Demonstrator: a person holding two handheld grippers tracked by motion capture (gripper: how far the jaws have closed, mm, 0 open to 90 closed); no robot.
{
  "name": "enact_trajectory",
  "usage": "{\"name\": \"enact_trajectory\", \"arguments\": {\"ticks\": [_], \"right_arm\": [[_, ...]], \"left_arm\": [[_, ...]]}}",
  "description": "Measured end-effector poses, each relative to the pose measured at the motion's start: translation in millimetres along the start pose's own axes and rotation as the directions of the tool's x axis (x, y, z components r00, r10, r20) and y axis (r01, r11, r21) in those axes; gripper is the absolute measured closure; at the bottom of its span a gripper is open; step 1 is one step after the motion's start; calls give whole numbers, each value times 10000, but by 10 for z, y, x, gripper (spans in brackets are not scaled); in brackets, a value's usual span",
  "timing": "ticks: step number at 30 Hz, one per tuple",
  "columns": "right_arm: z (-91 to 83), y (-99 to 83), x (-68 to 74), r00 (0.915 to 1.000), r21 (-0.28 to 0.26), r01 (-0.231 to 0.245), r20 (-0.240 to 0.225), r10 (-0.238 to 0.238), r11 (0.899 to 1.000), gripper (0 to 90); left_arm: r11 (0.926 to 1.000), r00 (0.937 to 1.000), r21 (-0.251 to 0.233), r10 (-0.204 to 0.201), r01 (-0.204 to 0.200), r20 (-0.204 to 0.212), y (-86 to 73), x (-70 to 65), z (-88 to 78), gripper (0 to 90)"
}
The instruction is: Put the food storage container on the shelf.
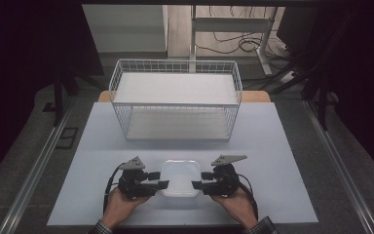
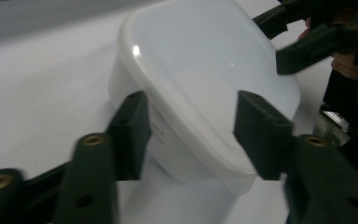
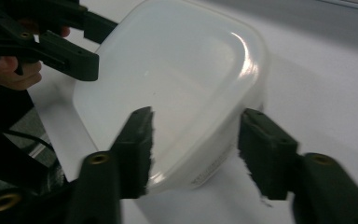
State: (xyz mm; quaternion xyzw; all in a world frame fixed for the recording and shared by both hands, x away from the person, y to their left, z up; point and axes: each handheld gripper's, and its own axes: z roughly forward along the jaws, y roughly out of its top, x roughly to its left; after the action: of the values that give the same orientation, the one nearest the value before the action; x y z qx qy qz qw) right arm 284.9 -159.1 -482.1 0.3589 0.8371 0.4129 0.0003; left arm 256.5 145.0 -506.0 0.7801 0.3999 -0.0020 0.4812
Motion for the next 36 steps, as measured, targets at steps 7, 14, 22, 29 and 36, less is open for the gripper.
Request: {"name": "enact_trajectory", "arguments": {"ticks": [7, 14, 22, 29, 36], "right_arm": [[-128, -5, 81, 9976, -680, 114, 692, -67, 9976, 746], [-172, -11, 67, 9950, -1318, 115, 997, 18, 9912, 783], [-204, 114, 1, 9929, -1801, 360, 1176, -149, 9830, 784], [-165, 255, -131, 9911, -1978, 412, 1320, -150, 9794, 784], [-114, 440, -309, 9893, -2297, 327, 1459, 12, 9727, 783]], "left_arm": [[9965, 9989, -815, -237, 204, -405, -10, -18, -118, 754], [9931, 9978, -1172, 6, -84, -661, 45, -55, -105, 797], [9914, 9965, -1277, 167, -270, -814, 206, 11, -72, 797], [9906, 9945, -1292, 317, -445, -998, 400, 125, -11, 797], [9882, 9946, -1491, 194, -345, -1019, 610, 294, 81, 796]]}}
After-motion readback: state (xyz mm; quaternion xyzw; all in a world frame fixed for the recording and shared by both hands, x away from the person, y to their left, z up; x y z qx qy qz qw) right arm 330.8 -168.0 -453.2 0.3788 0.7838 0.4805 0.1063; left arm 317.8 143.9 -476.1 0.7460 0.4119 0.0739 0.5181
